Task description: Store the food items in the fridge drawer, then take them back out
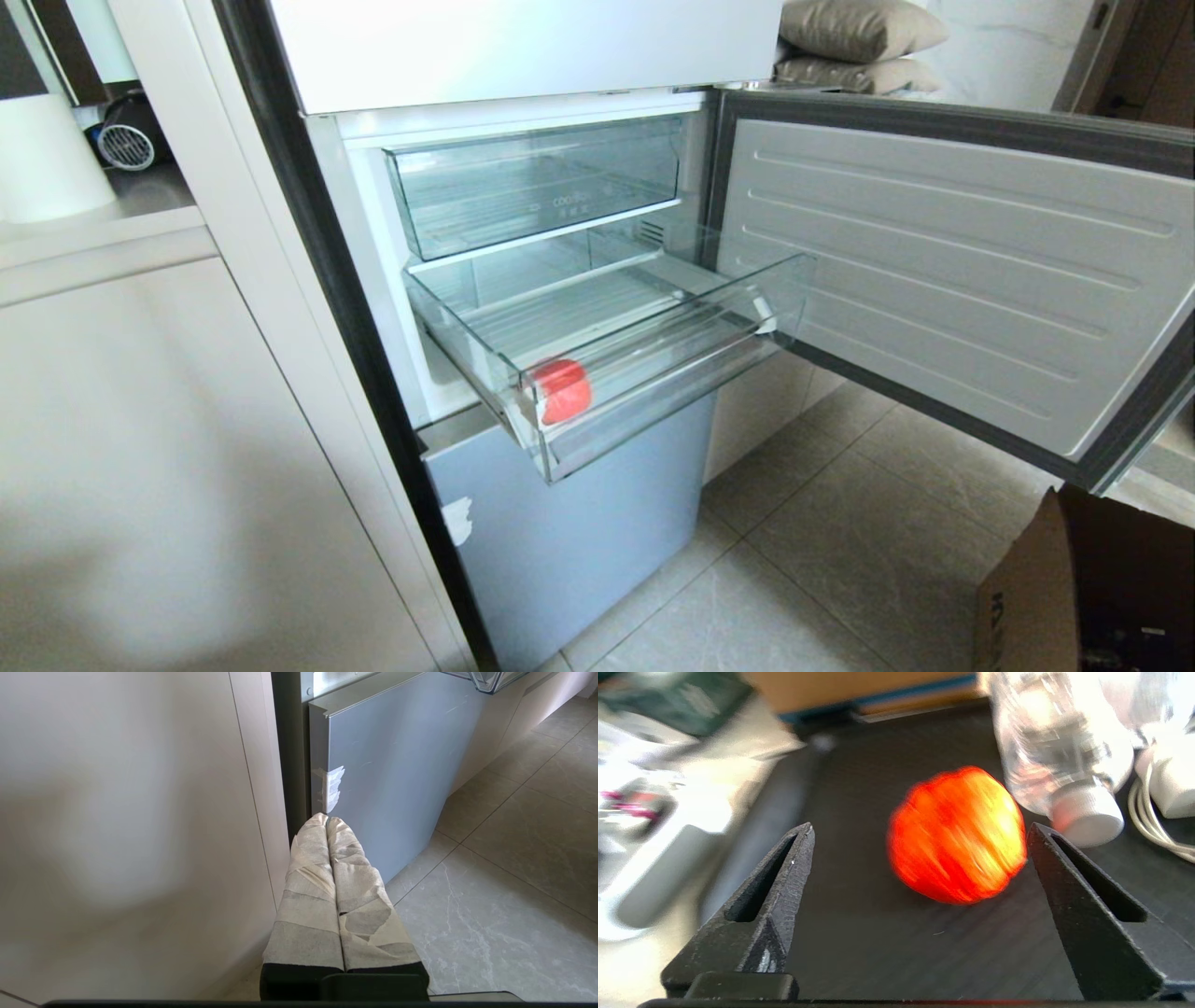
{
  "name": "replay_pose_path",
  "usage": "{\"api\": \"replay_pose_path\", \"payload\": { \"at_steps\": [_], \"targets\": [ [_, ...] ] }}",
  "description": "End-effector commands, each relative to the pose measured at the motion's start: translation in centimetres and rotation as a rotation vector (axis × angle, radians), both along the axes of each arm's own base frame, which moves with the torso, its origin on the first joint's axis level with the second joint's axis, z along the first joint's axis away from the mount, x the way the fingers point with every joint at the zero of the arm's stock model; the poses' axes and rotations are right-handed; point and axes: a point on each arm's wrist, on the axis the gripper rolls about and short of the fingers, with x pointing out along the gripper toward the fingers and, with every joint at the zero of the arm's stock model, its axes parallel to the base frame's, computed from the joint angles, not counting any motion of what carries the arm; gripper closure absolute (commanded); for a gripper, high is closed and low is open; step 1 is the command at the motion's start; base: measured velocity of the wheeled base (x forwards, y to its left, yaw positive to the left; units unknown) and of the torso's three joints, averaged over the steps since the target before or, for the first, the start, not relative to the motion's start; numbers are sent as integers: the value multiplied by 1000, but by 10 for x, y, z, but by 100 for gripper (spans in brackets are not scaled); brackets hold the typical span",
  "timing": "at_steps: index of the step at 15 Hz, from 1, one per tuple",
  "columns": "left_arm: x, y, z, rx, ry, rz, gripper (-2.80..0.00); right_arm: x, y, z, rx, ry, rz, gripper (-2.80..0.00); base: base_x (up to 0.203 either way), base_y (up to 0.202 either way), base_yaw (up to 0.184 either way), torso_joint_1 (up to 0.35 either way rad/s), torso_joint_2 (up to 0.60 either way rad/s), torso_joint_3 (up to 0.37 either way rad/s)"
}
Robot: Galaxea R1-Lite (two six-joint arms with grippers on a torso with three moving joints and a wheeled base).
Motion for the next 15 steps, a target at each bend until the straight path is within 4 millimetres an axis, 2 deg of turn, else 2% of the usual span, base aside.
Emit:
{"api": "replay_pose_path", "payload": {
  "at_steps": [1, 4, 7, 9, 15],
  "targets": [
    [0, 0, 0, 0, 0, 2, 0, -14, 34, 40, -83, -48, 35, 0, 0, 0, 0, 0, 0, 0],
    [0, 0, 0, 0, 0, 2, 0, -25, 80, 67, -147, -75, 89, 0, 0, 0, 0, 0, 0, 0],
    [0, 0, 0, 0, 0, 1, 0, -29, 120, 68, -225, -26, 158, 0, 0, 0, 0, 0, 0, 0],
    [0, 0, 0, 0, 0, 2, 0, -26, 131, 65, -257, 3, 194, 0, 0, 0, 0, 0, 0, 0],
    [0, 0, 0, 0, 1, 1, 0, -41, 156, 79, -314, -30, 199, 0, 0, 0, 0, 0, 0, 0]
  ]
}}
